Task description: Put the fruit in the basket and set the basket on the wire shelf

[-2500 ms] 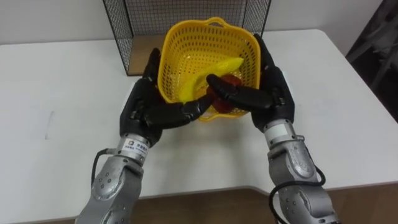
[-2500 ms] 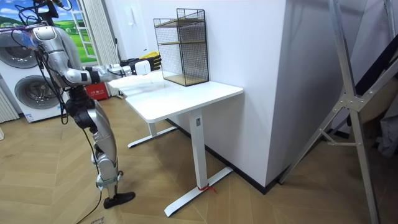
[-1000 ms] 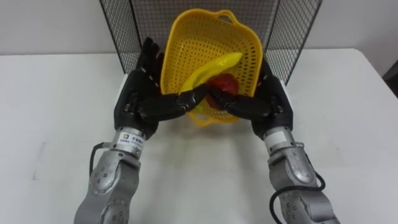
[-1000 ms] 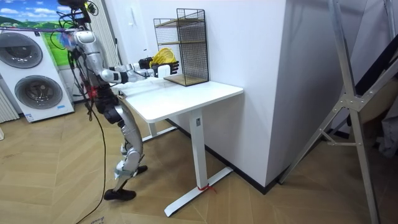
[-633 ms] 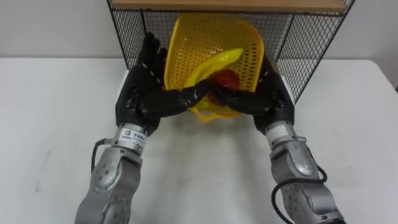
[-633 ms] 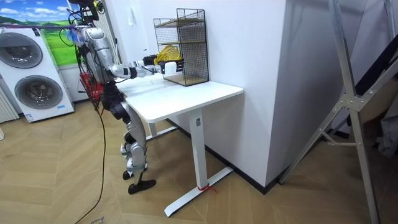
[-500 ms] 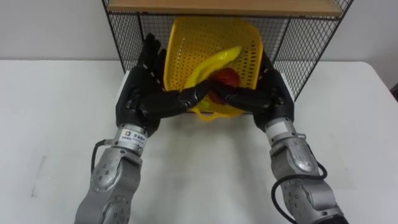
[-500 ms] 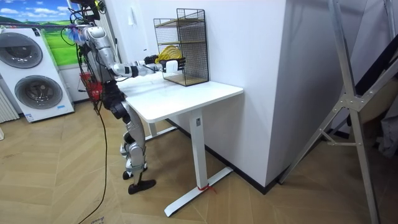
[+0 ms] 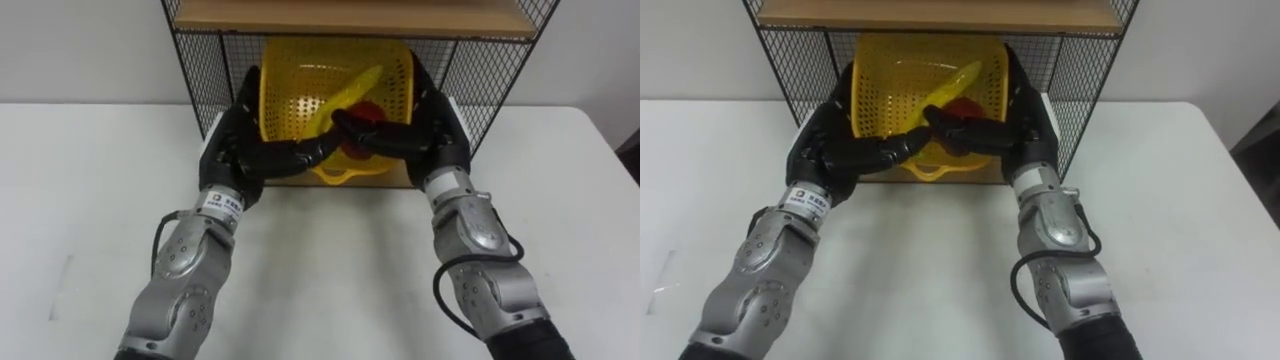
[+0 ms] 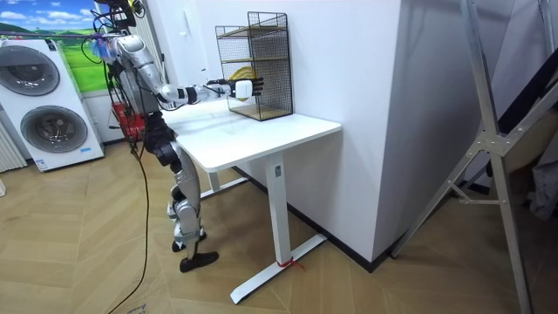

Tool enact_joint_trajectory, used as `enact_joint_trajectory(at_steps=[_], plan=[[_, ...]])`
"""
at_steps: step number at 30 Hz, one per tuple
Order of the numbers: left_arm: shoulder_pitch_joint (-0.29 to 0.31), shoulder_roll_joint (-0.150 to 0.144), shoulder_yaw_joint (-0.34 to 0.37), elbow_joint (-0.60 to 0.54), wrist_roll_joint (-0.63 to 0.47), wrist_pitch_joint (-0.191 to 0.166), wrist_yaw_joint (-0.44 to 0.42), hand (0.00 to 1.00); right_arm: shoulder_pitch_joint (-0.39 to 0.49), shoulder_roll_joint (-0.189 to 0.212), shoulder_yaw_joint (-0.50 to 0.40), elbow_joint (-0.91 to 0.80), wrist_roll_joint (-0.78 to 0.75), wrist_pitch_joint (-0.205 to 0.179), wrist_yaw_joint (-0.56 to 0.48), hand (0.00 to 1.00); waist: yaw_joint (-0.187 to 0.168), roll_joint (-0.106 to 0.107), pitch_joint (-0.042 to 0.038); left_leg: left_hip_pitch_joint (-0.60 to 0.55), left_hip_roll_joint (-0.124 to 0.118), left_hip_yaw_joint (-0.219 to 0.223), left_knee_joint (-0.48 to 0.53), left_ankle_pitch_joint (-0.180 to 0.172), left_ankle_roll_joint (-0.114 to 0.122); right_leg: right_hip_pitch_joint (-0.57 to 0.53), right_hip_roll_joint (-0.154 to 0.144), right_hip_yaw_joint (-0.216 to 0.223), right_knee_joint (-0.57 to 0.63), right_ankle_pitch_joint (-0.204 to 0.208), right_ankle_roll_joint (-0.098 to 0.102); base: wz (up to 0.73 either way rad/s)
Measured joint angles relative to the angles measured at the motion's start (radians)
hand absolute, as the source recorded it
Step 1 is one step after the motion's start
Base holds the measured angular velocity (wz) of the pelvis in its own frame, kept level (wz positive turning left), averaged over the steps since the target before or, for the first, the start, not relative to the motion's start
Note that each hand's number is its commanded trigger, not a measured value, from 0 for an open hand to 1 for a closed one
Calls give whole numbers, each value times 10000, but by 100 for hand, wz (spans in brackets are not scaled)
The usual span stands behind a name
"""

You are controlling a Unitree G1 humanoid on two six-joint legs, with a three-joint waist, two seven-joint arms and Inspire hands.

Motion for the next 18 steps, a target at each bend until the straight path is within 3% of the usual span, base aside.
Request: enact_joint_trajectory(at_steps=[4,6,8,11,15,18], plan=[[-525,-11,4,548,234,256,63,0,-274,125,-68,227,-23,140,-317,0,22,0,1,-41,4,-53,-10,36,-24,5,5,-80,-64,13,-16,6],[-1287,-24,69,1494,222,421,99,0,-744,106,-76,710,10,321,-425,0,33,-1,1,-34,5,-59,-6,84,-34,36,-27,-77,-176,65,-29,0],[-1666,-55,99,2048,222,486,104,0,-861,96,-78,728,3,403,-497,0,73,-4,3,-35,0,-59,-48,112,-36,35,-43,-81,-204,79,-31,0],[-1827,-186,196,2474,214,680,171,0,-971,121,-150,985,2,460,-533,0,76,7,8,-12,0,-58,-110,123,-37,40,-43,-81,-210,80,-33,0],[-1850,-354,388,2904,258,1092,244,0,-1210,195,-210,1591,3,993,-665,0,93,40,27,-22,0,-61,-224,124,-38,11,-40,-95,-208,81,-35,0],[-1860,-364,434,2956,270,1232,309,0,-1544,210,-222,2144,4,1159,-665,0,84,56,38,-69,0,-57,-180,130,-37,-39,-45,-107,-210,82,-37,0]])
